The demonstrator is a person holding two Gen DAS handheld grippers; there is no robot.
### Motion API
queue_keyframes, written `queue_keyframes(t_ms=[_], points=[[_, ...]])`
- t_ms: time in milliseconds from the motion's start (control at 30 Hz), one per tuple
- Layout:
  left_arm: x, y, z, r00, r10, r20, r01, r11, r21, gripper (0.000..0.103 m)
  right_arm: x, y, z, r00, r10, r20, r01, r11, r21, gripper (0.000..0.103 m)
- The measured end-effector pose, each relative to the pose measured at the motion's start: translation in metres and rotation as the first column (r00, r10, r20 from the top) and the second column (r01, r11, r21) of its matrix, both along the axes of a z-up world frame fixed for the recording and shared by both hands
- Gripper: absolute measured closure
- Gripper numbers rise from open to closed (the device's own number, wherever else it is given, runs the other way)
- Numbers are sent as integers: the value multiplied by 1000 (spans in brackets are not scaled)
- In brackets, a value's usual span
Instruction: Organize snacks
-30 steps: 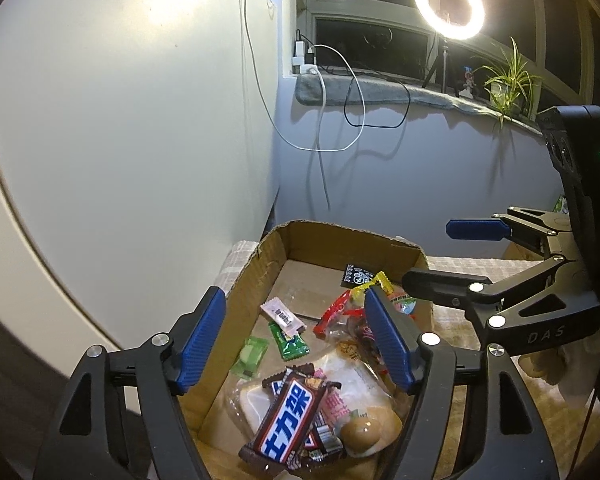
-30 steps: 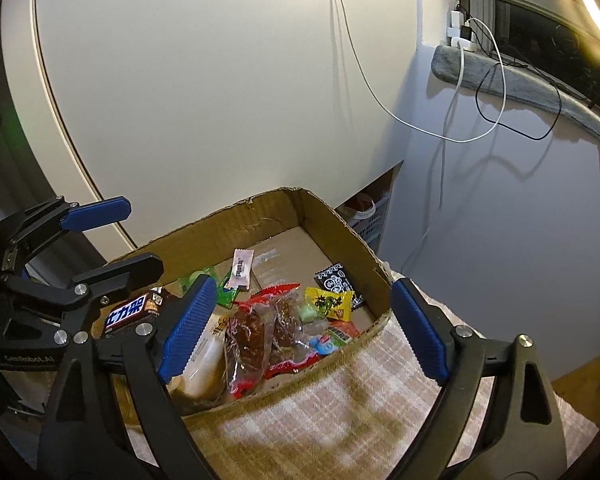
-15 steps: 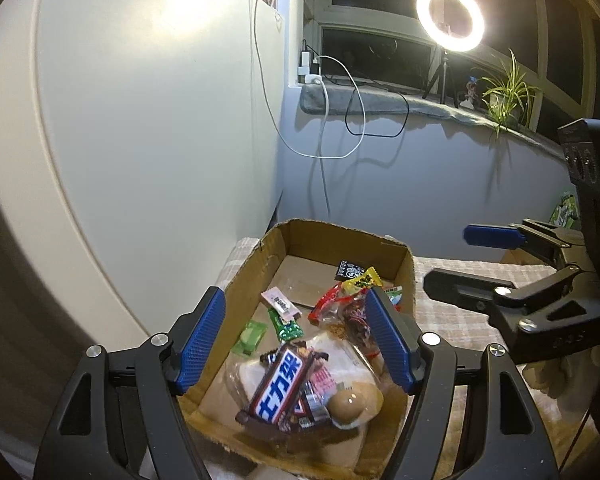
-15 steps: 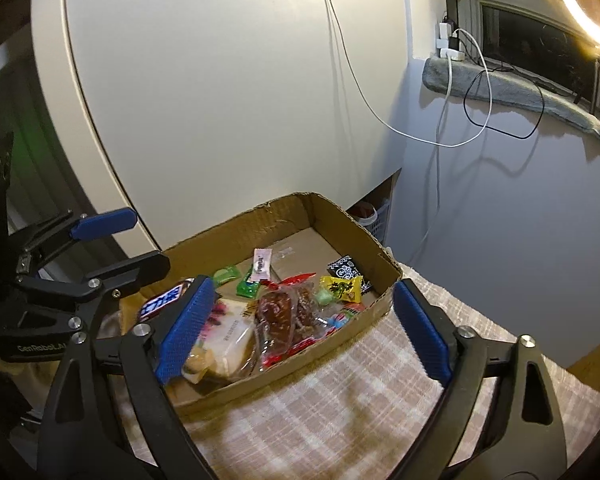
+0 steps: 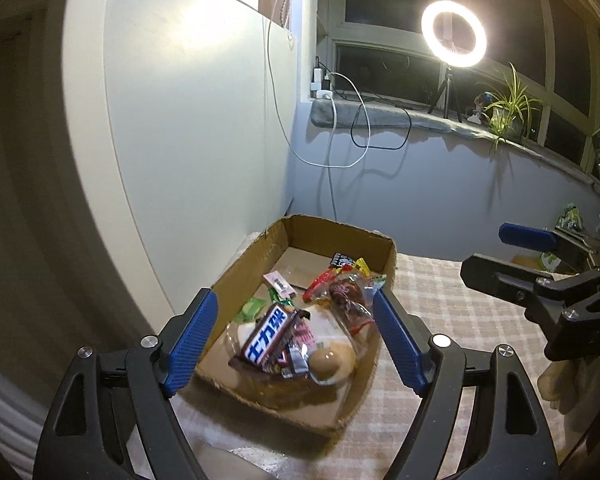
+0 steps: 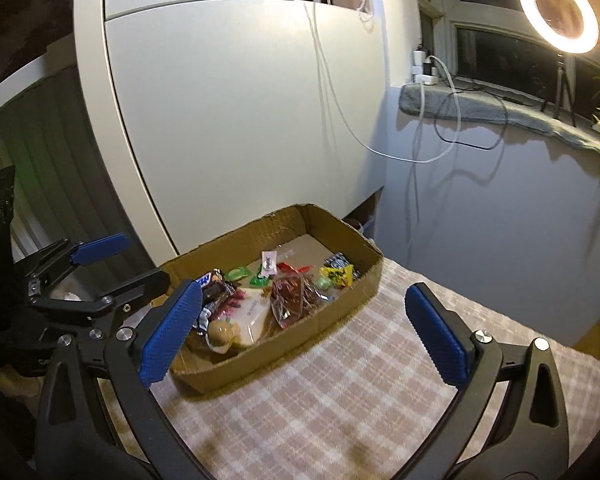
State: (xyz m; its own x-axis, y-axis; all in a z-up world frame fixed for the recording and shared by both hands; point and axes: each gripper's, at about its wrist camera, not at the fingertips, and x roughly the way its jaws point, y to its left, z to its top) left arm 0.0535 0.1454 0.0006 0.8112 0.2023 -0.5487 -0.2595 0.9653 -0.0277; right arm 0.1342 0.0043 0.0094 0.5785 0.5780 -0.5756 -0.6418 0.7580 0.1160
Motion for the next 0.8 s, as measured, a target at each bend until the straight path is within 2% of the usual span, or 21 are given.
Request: queue_keyframes(t_ms=[500, 800], points=[[-22, -21, 3, 1000, 0, 8, 0, 1000, 2, 23, -43, -26, 2, 996, -64, 60, 68, 996, -64, 0], [-28, -21, 2, 1000, 15, 0, -15, 1000, -1, 23, -45, -33, -2, 997, -75, 35, 77, 996, -44, 0]])
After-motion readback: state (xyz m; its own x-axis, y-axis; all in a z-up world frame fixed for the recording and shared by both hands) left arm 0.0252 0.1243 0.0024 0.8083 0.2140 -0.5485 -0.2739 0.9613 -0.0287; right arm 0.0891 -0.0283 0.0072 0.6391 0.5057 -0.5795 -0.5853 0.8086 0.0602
